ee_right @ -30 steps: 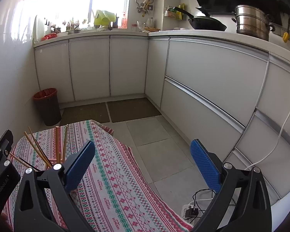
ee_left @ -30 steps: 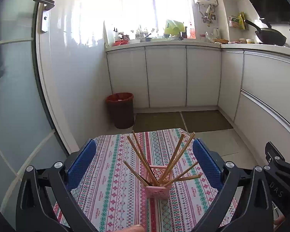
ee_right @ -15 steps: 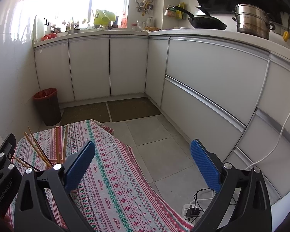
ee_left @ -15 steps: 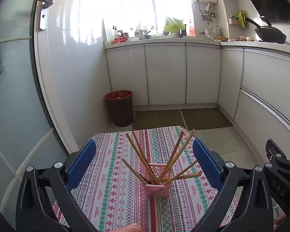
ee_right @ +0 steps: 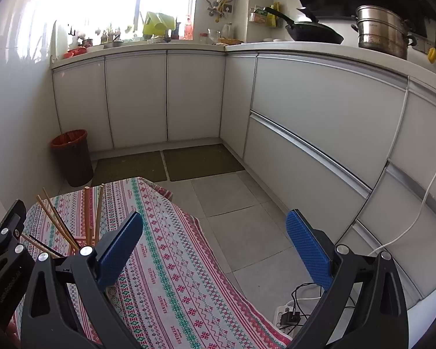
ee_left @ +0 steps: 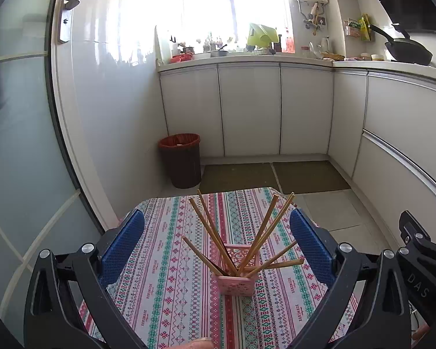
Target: Organize utensils
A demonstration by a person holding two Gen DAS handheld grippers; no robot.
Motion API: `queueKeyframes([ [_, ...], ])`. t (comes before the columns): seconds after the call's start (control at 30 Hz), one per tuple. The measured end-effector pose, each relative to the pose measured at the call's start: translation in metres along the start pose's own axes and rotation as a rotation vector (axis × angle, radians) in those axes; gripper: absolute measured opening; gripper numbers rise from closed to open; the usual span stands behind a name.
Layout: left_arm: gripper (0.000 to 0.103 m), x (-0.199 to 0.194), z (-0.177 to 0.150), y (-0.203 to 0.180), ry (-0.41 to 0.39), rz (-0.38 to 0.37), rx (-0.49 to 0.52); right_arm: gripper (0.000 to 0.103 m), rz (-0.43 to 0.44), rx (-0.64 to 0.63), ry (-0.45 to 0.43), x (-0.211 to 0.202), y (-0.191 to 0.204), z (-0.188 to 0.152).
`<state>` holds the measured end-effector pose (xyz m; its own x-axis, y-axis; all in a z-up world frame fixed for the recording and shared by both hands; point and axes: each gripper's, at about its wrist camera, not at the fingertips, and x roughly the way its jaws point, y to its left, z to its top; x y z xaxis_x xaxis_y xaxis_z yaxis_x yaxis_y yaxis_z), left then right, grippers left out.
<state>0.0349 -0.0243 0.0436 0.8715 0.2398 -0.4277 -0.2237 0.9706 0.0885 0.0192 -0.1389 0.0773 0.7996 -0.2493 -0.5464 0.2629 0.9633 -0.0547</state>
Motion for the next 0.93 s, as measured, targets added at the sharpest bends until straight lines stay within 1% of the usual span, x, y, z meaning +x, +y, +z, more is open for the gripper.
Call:
queueKeyframes([
  [0.37, 0.096, 0.0015, -0.001, -0.0005, 0.004, 0.003, 0.006, 0.096, 0.003, -0.002, 0.008, 0.0008, 0.0017, -0.0013],
  [0.47, 0.096, -0.0009, -0.0031, 0.0019, -0.026, -0.028, -0.011, 0.096, 0.003, -0.002, 0.008, 0.0008, 0.0017, -0.0016],
  [0.53, 0.091, -0.0018, -0.0036, 0.0014, -0.038, -0.033, 0.001, 0.096, 0.004, -0.001, 0.01, 0.0008, 0.0021, -0.0019],
  [0.63, 0.09, -0.0029, -0.0044, 0.0016, -0.042, -0.043, 0.003, 0.096, 0.004, -0.003, 0.01, 0.0008, 0.0024, -0.002],
  [0.67, 0.09, -0.0031, -0.0047, 0.0015, -0.043, -0.043, 0.002, 0.096, 0.004, -0.003, 0.01, 0.0009, 0.0018, -0.002],
  [0.7, 0.094, -0.0031, -0.0048, 0.0018, -0.042, -0.04, -0.003, 0.096, 0.004, -0.003, 0.01, 0.0007, 0.0017, -0.0021],
  [0.73, 0.096, -0.003, -0.0044, 0.0026, -0.039, -0.036, -0.009, 0.096, 0.003, -0.003, 0.009, 0.0008, 0.0017, -0.0022],
  [0.8, 0.096, -0.0026, -0.0029, 0.0029, -0.034, -0.022, -0.004, 0.096, 0.003, -0.001, 0.009, 0.0006, 0.0015, -0.0025],
  [0.93, 0.096, -0.001, -0.003, 0.0021, -0.024, -0.028, -0.002, 0.096, 0.001, 0.002, 0.012, 0.0007, 0.0019, -0.0028],
])
